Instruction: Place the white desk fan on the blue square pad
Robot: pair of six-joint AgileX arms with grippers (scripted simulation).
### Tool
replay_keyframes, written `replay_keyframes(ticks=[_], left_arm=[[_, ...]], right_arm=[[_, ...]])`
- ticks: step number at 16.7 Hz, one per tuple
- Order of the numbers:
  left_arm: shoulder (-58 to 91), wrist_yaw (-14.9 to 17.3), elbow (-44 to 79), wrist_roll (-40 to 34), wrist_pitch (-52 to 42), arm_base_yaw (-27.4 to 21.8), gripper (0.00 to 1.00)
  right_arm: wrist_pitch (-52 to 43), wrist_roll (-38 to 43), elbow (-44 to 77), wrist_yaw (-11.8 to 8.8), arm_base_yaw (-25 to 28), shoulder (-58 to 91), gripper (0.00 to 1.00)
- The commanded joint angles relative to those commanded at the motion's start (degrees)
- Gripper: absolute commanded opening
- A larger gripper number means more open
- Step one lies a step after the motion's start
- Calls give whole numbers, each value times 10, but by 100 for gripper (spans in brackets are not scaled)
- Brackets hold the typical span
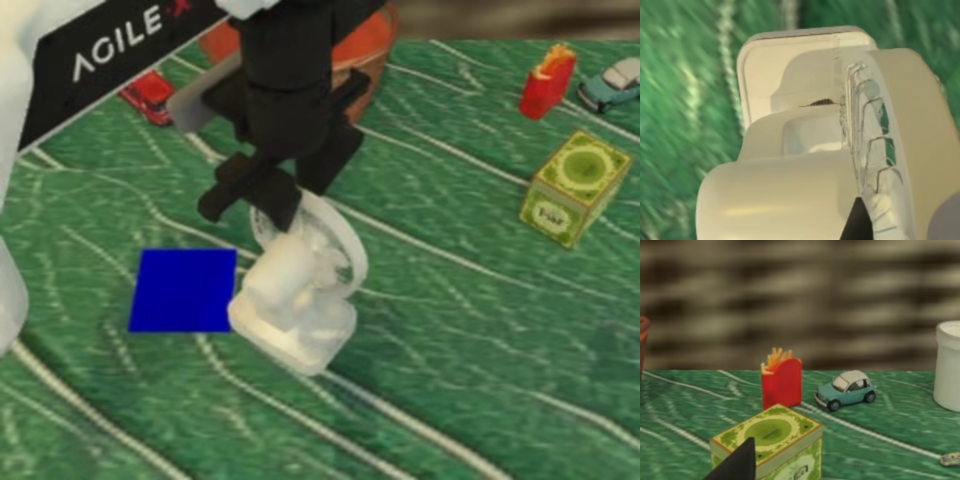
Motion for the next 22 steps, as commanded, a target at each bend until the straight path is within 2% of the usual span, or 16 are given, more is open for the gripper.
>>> replay_keyframes(ticks=[3,7,18,22], left_arm=[[-5,5,-12,119,8,10,0],[-20,11,-27,335,26,31,0],[-89,16,-86,1091,71,99,0],[-106,10,-118,1334,72,123,0]], right_arm=[[0,0,0,0,0,0,100],[0,0,0,0,0,0,100],[0,0,0,0,0,0,100],[0,0,0,0,0,0,100]])
